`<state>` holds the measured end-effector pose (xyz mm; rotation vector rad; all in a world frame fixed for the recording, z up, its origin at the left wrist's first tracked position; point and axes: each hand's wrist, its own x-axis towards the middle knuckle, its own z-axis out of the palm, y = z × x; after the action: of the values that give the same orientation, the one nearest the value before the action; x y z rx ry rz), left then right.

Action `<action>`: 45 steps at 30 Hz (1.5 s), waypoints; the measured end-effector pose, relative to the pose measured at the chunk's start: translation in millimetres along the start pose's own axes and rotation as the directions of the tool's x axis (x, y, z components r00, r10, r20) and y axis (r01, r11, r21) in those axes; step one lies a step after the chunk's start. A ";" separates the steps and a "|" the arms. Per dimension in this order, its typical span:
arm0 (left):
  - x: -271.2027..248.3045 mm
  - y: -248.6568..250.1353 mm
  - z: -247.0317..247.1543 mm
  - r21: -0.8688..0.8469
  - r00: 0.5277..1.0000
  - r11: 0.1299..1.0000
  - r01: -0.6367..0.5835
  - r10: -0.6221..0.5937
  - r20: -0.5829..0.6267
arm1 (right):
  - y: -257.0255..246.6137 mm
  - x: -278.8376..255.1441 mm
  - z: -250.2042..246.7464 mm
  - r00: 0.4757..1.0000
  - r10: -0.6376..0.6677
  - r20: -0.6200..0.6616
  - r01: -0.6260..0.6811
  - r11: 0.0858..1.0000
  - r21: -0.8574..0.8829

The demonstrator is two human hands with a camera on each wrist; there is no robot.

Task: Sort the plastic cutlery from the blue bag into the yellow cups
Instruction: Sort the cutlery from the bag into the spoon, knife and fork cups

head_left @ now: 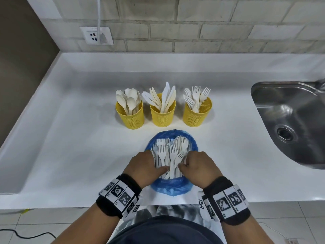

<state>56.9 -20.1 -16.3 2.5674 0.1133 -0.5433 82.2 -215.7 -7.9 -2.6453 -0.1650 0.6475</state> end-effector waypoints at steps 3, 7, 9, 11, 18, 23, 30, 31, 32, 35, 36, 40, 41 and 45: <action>-0.3 8.1 3.8 -0.070 1.000 0.997 0.017 -0.018 -0.017 | -2.5 0.9 3.6 1.000 -0.010 -0.017 0.011 0.997 0.072; 1.5 9.2 7.6 -0.132 0.999 0.991 0.028 -0.031 -0.021 | -2.1 0.4 6.4 0.997 0.002 -0.074 0.012 0.981 0.191; 4.1 5.9 11.2 -0.148 0.999 0.989 0.027 -0.033 -0.040 | -1.4 1.0 7.8 0.993 0.048 -0.106 -0.019 0.967 0.254; 3.9 6.5 16.0 -0.178 0.995 0.983 0.037 -0.052 -0.081 | -0.4 3.1 9.9 0.990 0.077 -0.118 -0.043 0.962 0.270; 1.8 14.0 20.8 -0.178 0.994 0.983 0.047 -0.063 -0.085 | 5.3 13.1 7.0 0.995 -0.018 -0.096 0.041 0.970 0.241; 3.0 24.5 23.9 -0.096 0.992 0.993 0.064 -0.074 -0.103 | 17.4 11.2 1.2 0.992 -0.076 -0.101 0.085 0.993 0.084; 8.5 28.4 22.5 -0.010 0.992 0.994 0.107 -0.108 -0.064 | 34.1 14.8 -1.9 0.996 0.077 -0.043 -0.080 0.994 -0.069; 8.6 28.8 22.6 -0.005 0.992 0.994 0.111 -0.111 -0.063 | 35.7 15.7 -2.0 0.995 0.088 -0.052 -0.091 0.994 -0.058; 8.5 29.5 22.7 0.001 0.991 0.994 0.112 -0.112 -0.069 | 36.3 16.5 -1.7 0.994 0.095 -0.058 -0.098 0.995 -0.037; 7.7 33.7 25.3 0.028 0.989 0.992 0.119 -0.116 -0.095 | 35.9 19.9 0.5 0.995 0.088 -0.039 -0.084 0.993 0.080; 8.4 36.1 26.0 0.045 0.987 0.991 0.128 -0.123 -0.099 | 36.2 21.6 1.3 0.996 0.085 -0.034 -0.080 0.989 0.128; 13.6 42.8 25.3 0.063 0.984 0.987 0.150 -0.144 -0.102 | 39.7 28.5 2.5 0.998 0.066 -0.020 -0.059 0.970 0.237; 14.0 44.4 25.6 0.052 0.983 0.986 0.158 -0.152 -0.098 | 40.5 29.5 1.7 0.999 0.052 -0.012 -0.048 0.970 0.239; 11.5 49.0 27.0 -0.034 0.977 0.981 0.190 -0.193 -0.090 | 41.3 29.1 -2.3 1.000 -0.012 0.007 0.010 0.971 0.239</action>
<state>66.6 -76.3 -19.5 2.5726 0.4013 -0.4884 109.8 -248.1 -35.4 -2.4093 -0.0971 0.6320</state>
